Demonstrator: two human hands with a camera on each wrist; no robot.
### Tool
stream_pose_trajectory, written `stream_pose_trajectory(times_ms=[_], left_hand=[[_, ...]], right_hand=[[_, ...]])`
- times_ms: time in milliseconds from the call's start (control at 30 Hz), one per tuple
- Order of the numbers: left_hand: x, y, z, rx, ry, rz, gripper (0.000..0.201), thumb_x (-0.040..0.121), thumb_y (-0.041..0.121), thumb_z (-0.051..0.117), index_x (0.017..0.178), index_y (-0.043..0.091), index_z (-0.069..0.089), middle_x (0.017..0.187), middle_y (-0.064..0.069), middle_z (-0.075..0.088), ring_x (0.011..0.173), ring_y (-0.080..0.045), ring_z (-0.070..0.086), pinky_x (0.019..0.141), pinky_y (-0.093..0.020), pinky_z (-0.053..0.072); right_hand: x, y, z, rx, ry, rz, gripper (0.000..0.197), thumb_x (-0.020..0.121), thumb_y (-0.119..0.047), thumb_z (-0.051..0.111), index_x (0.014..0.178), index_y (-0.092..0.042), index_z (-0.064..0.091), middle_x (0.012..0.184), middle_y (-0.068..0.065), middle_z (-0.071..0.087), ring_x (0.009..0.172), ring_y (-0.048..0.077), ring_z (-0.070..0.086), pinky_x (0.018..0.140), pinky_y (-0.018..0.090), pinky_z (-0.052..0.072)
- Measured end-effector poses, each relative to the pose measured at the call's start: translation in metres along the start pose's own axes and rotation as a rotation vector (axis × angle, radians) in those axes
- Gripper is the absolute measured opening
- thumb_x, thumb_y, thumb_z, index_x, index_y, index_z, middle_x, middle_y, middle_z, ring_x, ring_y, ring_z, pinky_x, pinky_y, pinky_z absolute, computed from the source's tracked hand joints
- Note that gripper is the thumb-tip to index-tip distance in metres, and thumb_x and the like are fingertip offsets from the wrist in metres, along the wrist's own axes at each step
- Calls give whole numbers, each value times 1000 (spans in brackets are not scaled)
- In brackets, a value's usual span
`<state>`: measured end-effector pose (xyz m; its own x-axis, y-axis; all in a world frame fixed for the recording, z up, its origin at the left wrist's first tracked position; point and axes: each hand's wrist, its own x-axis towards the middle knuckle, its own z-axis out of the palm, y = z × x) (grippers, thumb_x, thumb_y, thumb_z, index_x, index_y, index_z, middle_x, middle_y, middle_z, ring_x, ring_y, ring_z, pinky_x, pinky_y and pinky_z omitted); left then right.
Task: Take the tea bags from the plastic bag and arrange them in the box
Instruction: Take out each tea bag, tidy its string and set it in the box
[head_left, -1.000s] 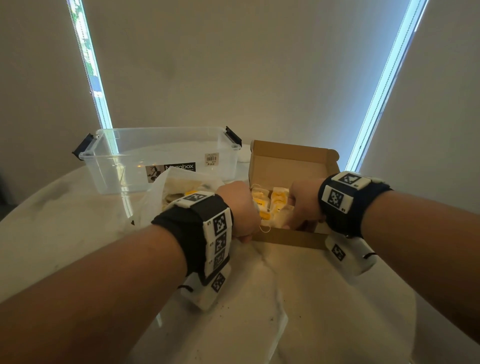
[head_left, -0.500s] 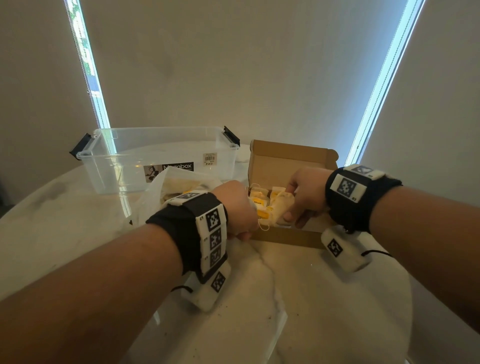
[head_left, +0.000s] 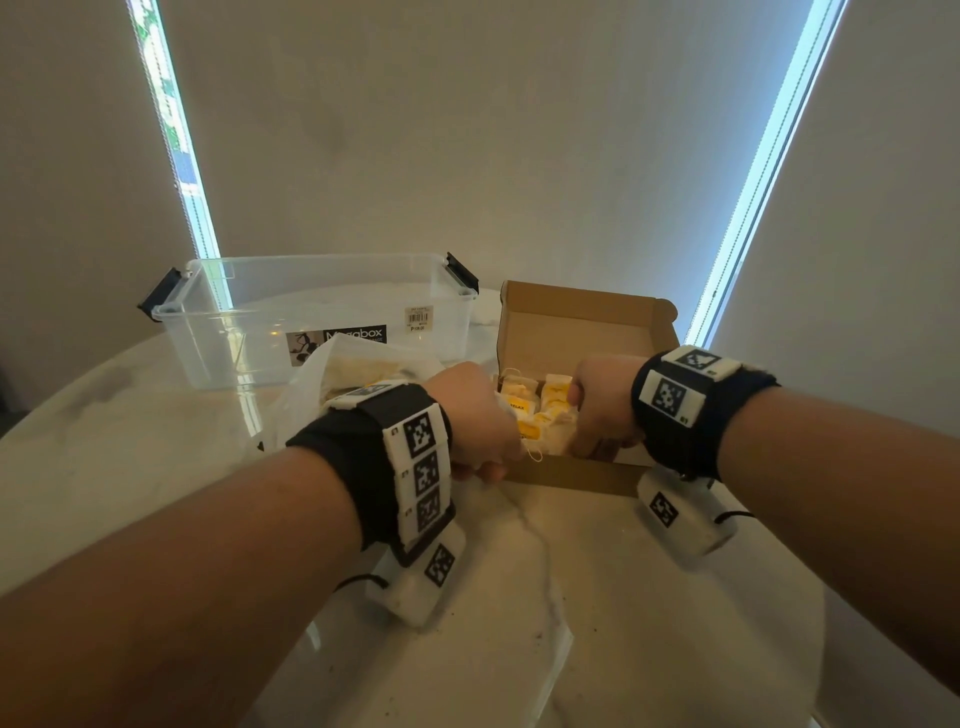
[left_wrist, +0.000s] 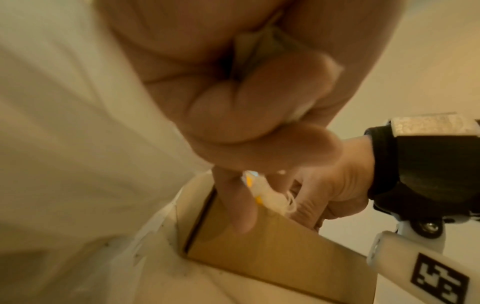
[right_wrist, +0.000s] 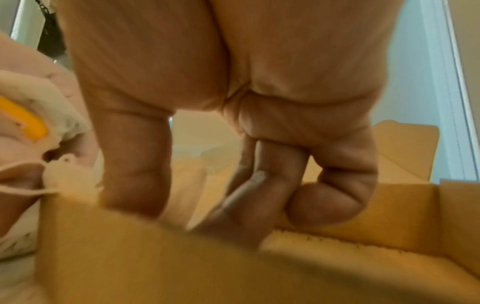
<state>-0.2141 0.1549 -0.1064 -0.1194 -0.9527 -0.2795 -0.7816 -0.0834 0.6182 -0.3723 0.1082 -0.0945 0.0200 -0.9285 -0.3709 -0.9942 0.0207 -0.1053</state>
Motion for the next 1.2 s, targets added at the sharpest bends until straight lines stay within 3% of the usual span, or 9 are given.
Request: stream_pose_trajectory(times_ms=[100, 167, 233, 333, 433, 567, 800, 1033, 1200], left_hand=[[0, -1, -9, -269, -42, -49, 27, 91, 28, 70, 103, 4, 66, 75, -6, 69, 52, -14, 54, 44, -21, 42], [3, -2, -18, -628, -128, -91, 34, 93, 32, 66, 115, 6, 62, 73, -6, 67, 48, -9, 52, 40, -18, 43], [3, 0, -26, -959, -232, -142, 40, 97, 33, 58, 123, 3, 53, 73, -8, 63, 46, -10, 55, 36, -17, 45], [1, 5, -28, -1239, -202, -135, 34, 95, 21, 46, 119, -3, 50, 85, -19, 63, 54, -21, 62, 41, -22, 51], [2, 11, -21, -1272, -139, -113, 26, 100, 18, 39, 107, -3, 52, 80, -19, 64, 59, -23, 64, 44, -24, 54], [7, 11, -12, -1195, -96, -83, 34, 105, 29, 38, 118, 4, 57, 86, -11, 63, 52, -15, 57, 38, -22, 44], [12, 8, -11, -1191, -175, 26, 26, 100, 29, 53, 112, 8, 60, 82, -7, 59, 50, -11, 50, 35, -19, 37], [22, 4, -6, -1161, -95, 39, 32, 91, 6, 63, 122, 12, 58, 107, -11, 62, 49, -5, 48, 32, -15, 34], [24, 4, -11, -1167, -113, 5, 17, 89, 5, 54, 106, 8, 54, 89, -8, 66, 40, -5, 40, 28, -17, 28]], right_hand=[[-12, 5, -19, 196, -15, 33, 32, 78, -28, 86, 99, -13, 69, 87, 5, 76, 65, 17, 74, 63, 32, 60], [-19, 7, -37, 281, 123, -2, 34, 78, -34, 84, 99, -12, 67, 86, 5, 75, 63, 18, 74, 54, 28, 56], [-26, 4, -53, 361, 248, -61, 36, 81, -39, 81, 101, -13, 66, 85, 4, 76, 66, 19, 75, 59, 29, 57], [-32, -7, -60, 496, 275, -138, 41, 84, -51, 74, 99, -14, 67, 82, 4, 76, 68, 19, 74, 71, 33, 59], [-34, -15, -53, 570, 147, -105, 55, 85, -64, 64, 98, -11, 71, 79, 5, 77, 63, 19, 71, 75, 36, 56], [-28, -19, -40, 619, 56, -79, 60, 84, -68, 64, 103, -11, 69, 86, 7, 77, 67, 21, 72, 82, 40, 57], [-31, -9, -42, 695, 125, -231, 19, 90, -30, 73, 96, -12, 74, 78, 3, 76, 59, 13, 69, 62, 27, 53], [-28, 0, -49, 773, 199, -277, 14, 94, -24, 69, 98, -12, 74, 77, 3, 74, 59, 12, 67, 62, 29, 53], [-29, 8, -60, 705, 203, -316, 9, 98, -15, 64, 103, -11, 69, 89, 9, 78, 63, 16, 72, 63, 29, 53]])
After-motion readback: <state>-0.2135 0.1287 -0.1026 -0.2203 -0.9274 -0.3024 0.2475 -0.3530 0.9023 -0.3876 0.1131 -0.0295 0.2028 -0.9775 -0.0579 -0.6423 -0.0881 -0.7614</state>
